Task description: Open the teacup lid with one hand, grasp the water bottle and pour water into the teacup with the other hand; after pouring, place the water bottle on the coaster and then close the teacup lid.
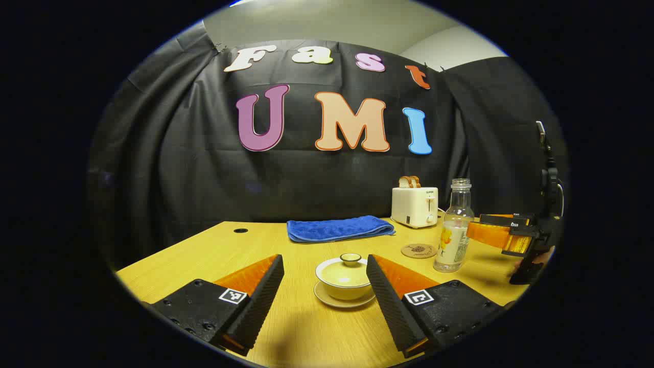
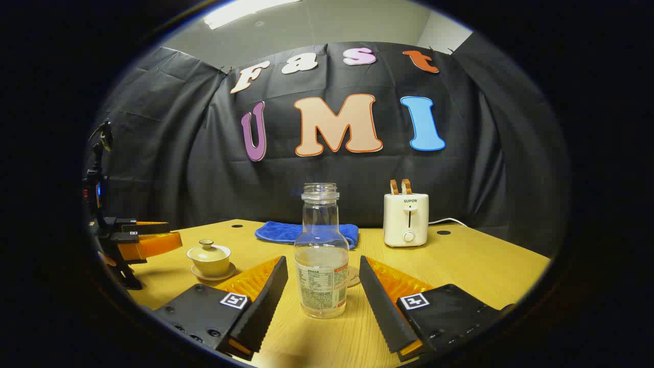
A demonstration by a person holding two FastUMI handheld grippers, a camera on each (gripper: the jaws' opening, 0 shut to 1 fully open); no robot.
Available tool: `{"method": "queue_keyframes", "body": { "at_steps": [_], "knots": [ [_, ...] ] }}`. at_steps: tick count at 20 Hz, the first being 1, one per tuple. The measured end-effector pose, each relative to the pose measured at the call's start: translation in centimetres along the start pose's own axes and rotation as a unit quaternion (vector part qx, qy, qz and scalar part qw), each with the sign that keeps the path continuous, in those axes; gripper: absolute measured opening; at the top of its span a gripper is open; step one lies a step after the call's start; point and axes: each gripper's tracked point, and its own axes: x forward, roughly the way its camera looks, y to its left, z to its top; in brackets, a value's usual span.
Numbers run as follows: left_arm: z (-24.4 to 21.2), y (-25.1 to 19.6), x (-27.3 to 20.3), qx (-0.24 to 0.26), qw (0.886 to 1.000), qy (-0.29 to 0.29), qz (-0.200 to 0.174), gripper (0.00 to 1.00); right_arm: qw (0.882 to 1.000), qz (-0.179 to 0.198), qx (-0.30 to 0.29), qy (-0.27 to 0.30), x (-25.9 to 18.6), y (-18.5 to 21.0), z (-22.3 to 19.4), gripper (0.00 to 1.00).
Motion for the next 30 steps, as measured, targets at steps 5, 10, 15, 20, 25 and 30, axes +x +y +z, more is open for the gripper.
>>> {"method": "queue_keyframes", "body": {
  "at_steps": [5, 10, 15, 20, 25, 30],
  "knots": [
    [0.1, -0.1, 0.0, 0.000, 1.000, -0.001, -0.003, 0.95, 1.000, 0.000, 0.000, 0.000, 0.0, 0.0, 0.0, 0.88],
    [0.1, -0.1, -0.1, 0.000, 1.000, 0.000, -0.004, 0.95, 1.000, 0.000, 0.000, 0.000, 0.0, 0.0, 0.0, 0.92],
    [0.1, -0.2, -0.1, 0.000, 1.000, -0.001, -0.008, 0.95, 1.000, 0.000, 0.000, 0.000, 0.0, 0.0, 0.0, 0.92],
    [0.2, -0.6, -0.2, 0.001, 1.000, 0.000, -0.026, 0.95, 1.000, 0.000, 0.000, 0.000, 0.0, 0.0, 0.0, 0.90],
    [0.1, -0.9, 1.1, 0.001, 0.999, 0.003, -0.033, 0.95, 1.000, 0.000, 0.000, 0.000, 0.0, 0.0, 0.0, 0.88],
    [0.0, -1.9, 2.6, 0.001, 0.998, 0.003, -0.057, 0.95, 1.000, 0.000, 0.000, 0.000, 0.0, 0.1, 0.0, 0.92]
  ]
}}
